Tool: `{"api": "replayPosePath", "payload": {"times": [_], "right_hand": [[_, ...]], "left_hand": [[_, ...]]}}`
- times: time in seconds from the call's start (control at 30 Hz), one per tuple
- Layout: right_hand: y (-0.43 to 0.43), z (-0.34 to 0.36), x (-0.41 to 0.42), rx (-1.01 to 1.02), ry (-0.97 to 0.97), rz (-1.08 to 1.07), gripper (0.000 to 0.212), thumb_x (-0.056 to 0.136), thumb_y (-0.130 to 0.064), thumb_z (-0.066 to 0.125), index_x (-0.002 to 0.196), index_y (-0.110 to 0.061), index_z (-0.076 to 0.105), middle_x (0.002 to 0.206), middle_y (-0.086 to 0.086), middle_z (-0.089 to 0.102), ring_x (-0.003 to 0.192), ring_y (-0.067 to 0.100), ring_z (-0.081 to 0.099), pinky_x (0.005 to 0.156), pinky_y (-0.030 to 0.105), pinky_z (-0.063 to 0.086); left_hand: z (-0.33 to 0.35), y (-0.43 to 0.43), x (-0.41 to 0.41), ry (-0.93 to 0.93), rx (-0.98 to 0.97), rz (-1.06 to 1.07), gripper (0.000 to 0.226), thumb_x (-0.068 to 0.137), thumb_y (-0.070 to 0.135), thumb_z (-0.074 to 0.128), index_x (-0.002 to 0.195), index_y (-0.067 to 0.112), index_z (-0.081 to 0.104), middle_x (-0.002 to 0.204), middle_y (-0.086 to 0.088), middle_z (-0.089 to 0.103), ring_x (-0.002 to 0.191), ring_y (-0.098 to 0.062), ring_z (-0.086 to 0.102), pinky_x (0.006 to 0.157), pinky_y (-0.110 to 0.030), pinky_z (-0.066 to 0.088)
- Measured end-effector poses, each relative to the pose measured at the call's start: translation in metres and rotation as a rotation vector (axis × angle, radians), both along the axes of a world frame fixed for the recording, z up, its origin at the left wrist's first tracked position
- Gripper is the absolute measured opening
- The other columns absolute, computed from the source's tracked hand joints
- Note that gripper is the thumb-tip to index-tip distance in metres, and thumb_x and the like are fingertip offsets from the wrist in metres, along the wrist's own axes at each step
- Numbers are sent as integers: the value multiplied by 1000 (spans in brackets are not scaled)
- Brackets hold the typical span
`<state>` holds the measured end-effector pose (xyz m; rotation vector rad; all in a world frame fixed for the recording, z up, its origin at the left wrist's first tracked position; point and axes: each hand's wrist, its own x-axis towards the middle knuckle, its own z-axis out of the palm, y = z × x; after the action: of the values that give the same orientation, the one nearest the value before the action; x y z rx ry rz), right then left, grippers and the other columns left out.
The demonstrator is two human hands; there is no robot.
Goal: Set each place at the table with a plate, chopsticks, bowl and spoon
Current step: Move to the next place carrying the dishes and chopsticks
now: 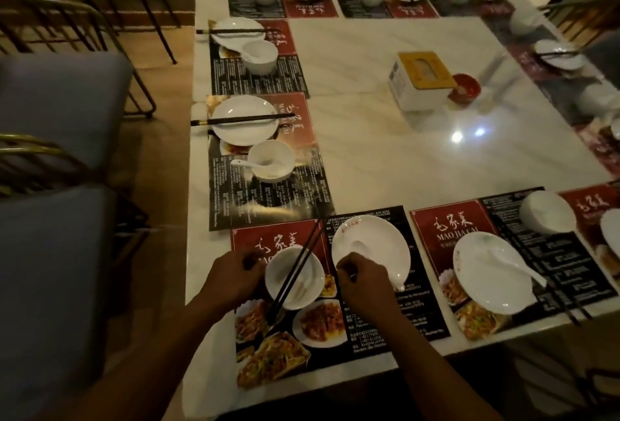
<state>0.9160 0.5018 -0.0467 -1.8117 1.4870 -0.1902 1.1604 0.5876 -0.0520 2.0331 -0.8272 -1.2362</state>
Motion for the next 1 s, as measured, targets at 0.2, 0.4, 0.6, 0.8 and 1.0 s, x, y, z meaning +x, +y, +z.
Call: {"api": "replayPosePath", "payload": {"times": [0.2, 0.4, 0.6, 0.8, 1.0], "right_hand": [[45, 6, 27, -4, -84, -83, 8, 91, -23, 68, 97, -26, 62, 83, -14, 65, 77, -3, 62, 63, 8, 46], [53, 0, 67, 71, -109, -197, 19, 87, -29, 72, 89, -26, 53, 87, -5, 65, 79, 7, 65, 73, 31, 59], [55, -8, 76, 249, -230, -410, 23, 82, -28, 73, 93, -28, 52, 93, 4, 66, 77, 19, 72, 69, 44, 63], [51, -1, 74, 345, -325, -431, 16, 87, -4, 65, 101, -11, 59, 93, 15, 69, 71, 26, 73, 53, 32, 60], [46, -1, 56, 240, -245, -401, 14, 86, -8, 65, 99, -14, 66, 84, 7, 73, 64, 16, 73, 59, 27, 60]], "left_hand": [[-2, 1, -3, -1, -26, -15, 32, 89, 26, 71, 120, 22, 66, 110, -2, 69, 92, -20, 70, 70, -40, 64], [-2, 2, -5, -144, -48, -78, 39, 87, 28, 73, 124, 21, 64, 116, 1, 68, 99, -15, 65, 79, -28, 57], [-7, -2, -5, -341, -123, -187, 23, 84, 40, 75, 103, 27, 70, 116, 5, 63, 104, -13, 61, 90, -34, 55], [-10, -13, -26, -542, -210, -348, 28, 89, 46, 63, 97, 24, 78, 139, -3, 48, 133, -23, 37, 108, -43, 40], [-17, -24, -36, -669, -93, -466, 33, 87, 57, 56, 95, 34, 78, 156, -3, 29, 147, -31, 15, 118, -55, 22]]}}
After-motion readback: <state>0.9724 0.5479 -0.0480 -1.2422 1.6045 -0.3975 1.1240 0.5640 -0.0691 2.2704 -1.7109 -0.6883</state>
